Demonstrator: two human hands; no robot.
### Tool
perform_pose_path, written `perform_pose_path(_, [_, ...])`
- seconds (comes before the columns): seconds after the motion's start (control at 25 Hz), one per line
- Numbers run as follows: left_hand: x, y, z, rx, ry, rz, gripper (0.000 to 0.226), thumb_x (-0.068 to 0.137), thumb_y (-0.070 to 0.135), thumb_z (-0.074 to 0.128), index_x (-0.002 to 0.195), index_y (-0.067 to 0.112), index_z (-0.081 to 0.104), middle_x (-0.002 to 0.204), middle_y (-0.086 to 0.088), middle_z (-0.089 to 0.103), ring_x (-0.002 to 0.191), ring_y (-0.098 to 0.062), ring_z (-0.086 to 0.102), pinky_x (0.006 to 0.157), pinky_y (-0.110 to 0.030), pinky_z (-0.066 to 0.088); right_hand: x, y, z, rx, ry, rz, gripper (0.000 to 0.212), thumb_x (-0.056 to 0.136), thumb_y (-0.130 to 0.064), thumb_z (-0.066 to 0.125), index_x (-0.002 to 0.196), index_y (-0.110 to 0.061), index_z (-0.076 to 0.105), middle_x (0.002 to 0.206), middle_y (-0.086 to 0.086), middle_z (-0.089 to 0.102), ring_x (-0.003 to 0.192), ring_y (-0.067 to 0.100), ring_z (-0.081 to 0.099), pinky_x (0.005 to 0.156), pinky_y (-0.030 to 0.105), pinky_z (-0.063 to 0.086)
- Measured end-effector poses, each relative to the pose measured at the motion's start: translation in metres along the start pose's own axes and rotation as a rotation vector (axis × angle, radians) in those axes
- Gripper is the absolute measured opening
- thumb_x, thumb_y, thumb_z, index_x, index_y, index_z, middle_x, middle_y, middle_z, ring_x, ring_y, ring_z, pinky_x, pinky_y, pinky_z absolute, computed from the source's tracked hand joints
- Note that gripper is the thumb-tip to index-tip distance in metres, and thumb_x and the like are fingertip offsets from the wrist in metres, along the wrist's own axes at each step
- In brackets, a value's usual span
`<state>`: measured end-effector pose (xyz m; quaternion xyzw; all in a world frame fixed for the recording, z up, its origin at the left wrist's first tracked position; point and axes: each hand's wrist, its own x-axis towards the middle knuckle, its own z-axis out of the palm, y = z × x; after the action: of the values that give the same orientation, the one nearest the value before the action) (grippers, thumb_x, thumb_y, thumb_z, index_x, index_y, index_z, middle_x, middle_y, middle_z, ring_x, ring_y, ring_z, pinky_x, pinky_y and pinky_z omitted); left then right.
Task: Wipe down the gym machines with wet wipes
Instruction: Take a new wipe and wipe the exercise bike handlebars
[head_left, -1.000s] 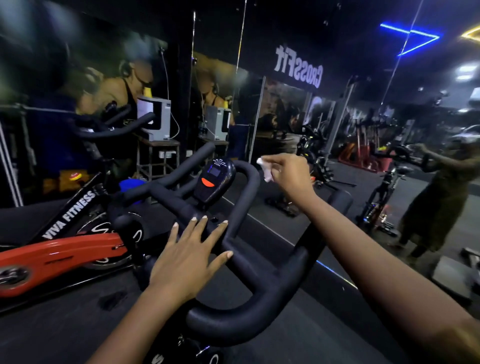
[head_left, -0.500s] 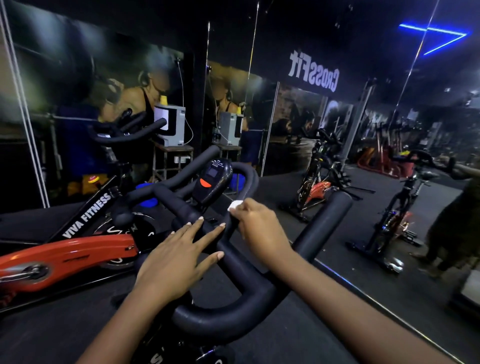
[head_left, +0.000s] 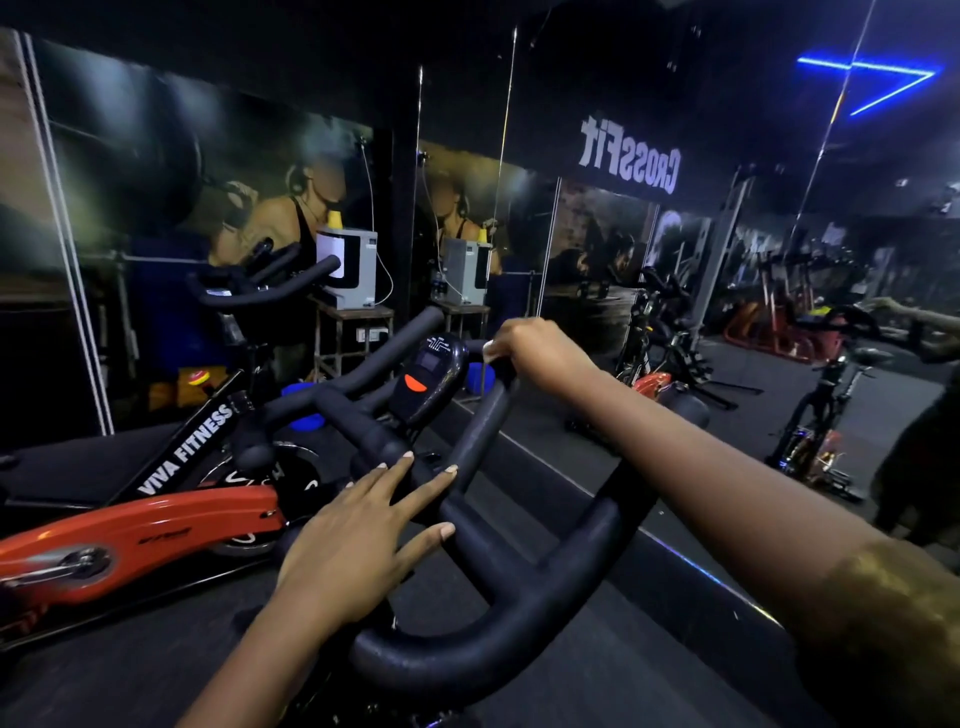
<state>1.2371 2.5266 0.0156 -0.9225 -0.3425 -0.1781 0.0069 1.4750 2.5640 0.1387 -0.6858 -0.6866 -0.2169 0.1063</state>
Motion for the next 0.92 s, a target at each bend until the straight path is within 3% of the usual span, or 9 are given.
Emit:
perform_pose_path(0.16, [0.001,0.000,0.000,0.024,-0.007,-0.009,0.101,0.040,0.080,-0.040,0.136,0.061,-0.015,0.160,0.009,-0.001,0.147,-0.011,0.005,0.114,-0.028,0.018,-0.027,-0.019,0.006,-0.177,0.018,-0.067,0.025,0.089,-0.005,0.048,0.108,-0.005,0.064,0.114,0.011,0.055,0.104,0.029,0.050,0.080,0.036,0.041])
perform_pose_path(0.32, [0.001,-0.001,0.002,0.026,-0.014,-0.012,0.102,0.039,0.080,-0.041,0.136,0.060,-0.016,0.160,0.008,-0.001,0.147,-0.013,0.005,0.115,-0.030,0.018,-0.078,-0.058,0.019,0.003,0.134,-0.026,0.025,0.087,-0.006,0.048,0.106,-0.004,0.064,0.110,0.014,0.055,0.100,0.033,0.051,0.081,0.040,0.042])
perform_pose_path(0.44, [0.001,-0.001,0.003,0.019,-0.023,-0.013,0.103,0.040,0.081,-0.040,0.138,0.060,-0.014,0.160,0.007,-0.001,0.147,-0.013,0.006,0.115,-0.030,0.017,-0.100,-0.076,0.024,0.132,0.105,-0.089,0.024,0.083,-0.004,0.054,0.103,-0.008,0.067,0.105,0.011,0.059,0.096,0.032,0.056,0.077,0.038,0.047])
perform_pose_path(0.56, [0.001,-0.001,0.002,0.019,-0.032,-0.014,0.103,0.039,0.080,-0.041,0.137,0.060,-0.015,0.160,0.008,-0.002,0.147,-0.013,0.006,0.115,-0.030,0.019,-0.076,-0.068,-0.001,0.313,0.254,-0.130,0.031,0.076,0.004,0.051,0.093,-0.010,0.073,0.096,0.010,0.068,0.088,0.031,0.065,0.075,0.036,0.054])
perform_pose_path(0.64, [0.001,-0.001,0.002,0.019,-0.027,-0.015,0.103,0.039,0.079,-0.042,0.136,0.061,-0.016,0.160,0.009,-0.002,0.147,-0.013,0.007,0.114,-0.030,0.021,-0.039,-0.061,-0.017,0.295,0.343,-0.133,0.033,0.079,0.009,0.051,0.098,-0.008,0.073,0.099,0.011,0.068,0.089,0.030,0.065,0.077,0.040,0.054])
perform_pose_path(0.8, [0.001,0.000,0.001,0.023,-0.027,-0.030,0.105,0.038,0.079,-0.042,0.138,0.061,-0.015,0.160,0.009,-0.001,0.146,-0.015,0.010,0.115,-0.031,0.017,0.004,-0.060,-0.010,0.031,0.127,-0.120,0.033,0.087,0.001,0.048,0.115,-0.008,0.064,0.113,0.010,0.057,0.106,0.030,0.053,0.086,0.041,0.044])
perform_pose_path(0.92, [0.000,0.000,0.000,0.012,-0.028,-0.039,0.106,0.037,0.079,-0.042,0.138,0.061,-0.014,0.160,0.009,-0.002,0.147,-0.015,0.009,0.115,-0.031,0.018,-0.018,-0.061,0.008,0.051,0.174,-0.072,0.031,0.090,-0.007,0.047,0.118,-0.009,0.060,0.117,0.009,0.052,0.106,0.026,0.048,0.083,0.040,0.046])
